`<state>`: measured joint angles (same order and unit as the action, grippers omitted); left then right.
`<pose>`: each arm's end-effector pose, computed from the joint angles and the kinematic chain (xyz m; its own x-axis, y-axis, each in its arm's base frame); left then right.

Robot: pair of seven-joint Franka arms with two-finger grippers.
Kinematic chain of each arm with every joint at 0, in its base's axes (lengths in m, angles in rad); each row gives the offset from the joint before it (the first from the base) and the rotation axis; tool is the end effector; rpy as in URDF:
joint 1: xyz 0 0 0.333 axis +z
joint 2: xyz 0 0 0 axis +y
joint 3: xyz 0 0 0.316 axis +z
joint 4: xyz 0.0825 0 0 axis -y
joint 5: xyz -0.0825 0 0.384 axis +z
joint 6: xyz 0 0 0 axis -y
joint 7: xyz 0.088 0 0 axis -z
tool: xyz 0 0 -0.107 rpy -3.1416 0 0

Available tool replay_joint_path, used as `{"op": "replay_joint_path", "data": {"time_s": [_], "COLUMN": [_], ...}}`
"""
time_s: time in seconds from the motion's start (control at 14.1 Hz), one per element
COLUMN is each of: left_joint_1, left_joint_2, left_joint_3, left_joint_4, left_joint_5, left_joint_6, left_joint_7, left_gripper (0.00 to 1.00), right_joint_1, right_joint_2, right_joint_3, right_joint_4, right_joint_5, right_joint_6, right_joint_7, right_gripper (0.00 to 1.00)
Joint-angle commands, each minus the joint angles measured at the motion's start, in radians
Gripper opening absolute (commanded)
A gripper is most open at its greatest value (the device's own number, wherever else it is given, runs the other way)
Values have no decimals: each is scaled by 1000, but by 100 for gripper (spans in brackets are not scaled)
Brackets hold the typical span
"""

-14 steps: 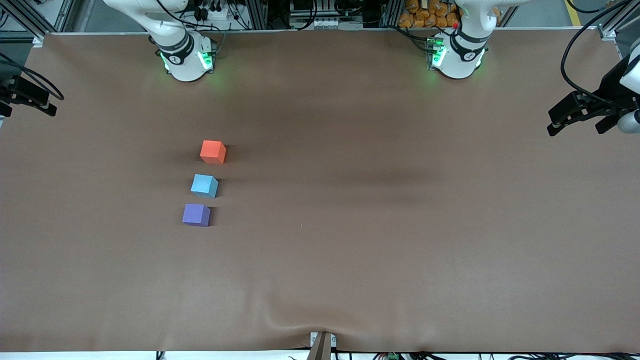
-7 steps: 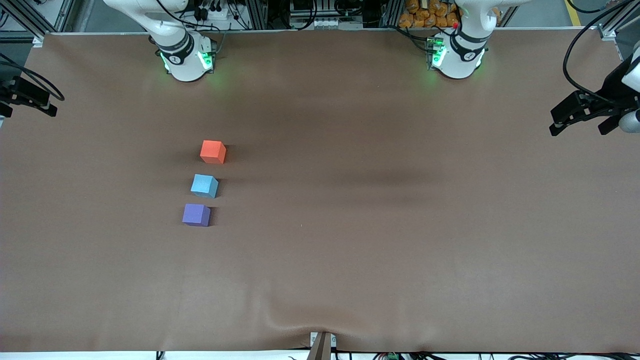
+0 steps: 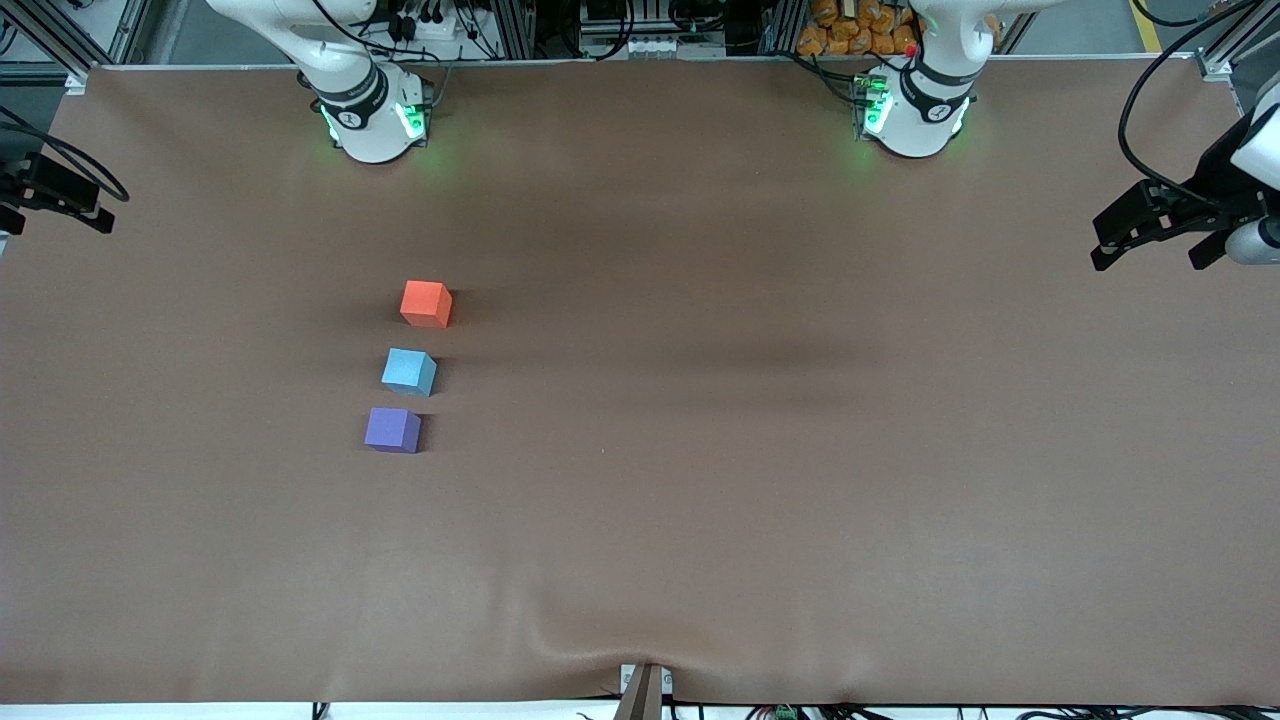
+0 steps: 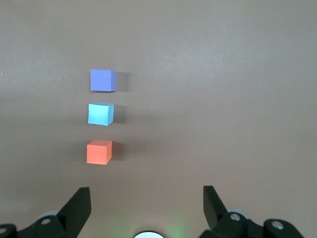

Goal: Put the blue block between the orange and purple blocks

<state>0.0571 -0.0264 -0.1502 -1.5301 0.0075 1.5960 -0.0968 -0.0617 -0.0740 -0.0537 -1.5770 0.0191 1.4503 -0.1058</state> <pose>0.5469 -0.0515 0.6605 0.9957 0.0036 0.0925 0.0038 -1.0000 -0.0025 0.5154 -0.0587 0.6510 0.9987 -0.0068 -0.0500 -0.0083 -0.9996 -0.0285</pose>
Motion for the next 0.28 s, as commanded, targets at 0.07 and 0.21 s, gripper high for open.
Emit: {"op": "replay_joint_path", "data": {"time_s": [0.07,0.21], "left_joint_1": [4,3], "left_joint_2": [-17,-17], "left_joint_3": [-5,-5], "left_joint_4": [-9,-7], "left_joint_5": [14,14], "left_joint_6": [-21,-37], "left_joint_7": [35,35], "left_gripper": [100,100], "right_joint_1": [-3,-1], "right_joint_2": [10,10], "right_joint_3": [2,2], "right_joint_4": [25,23], "right_joint_5": [-18,-18], "right_joint_6": [-19,-19], "right_joint_7": [-2,-2], "right_gripper": [100,100]}}
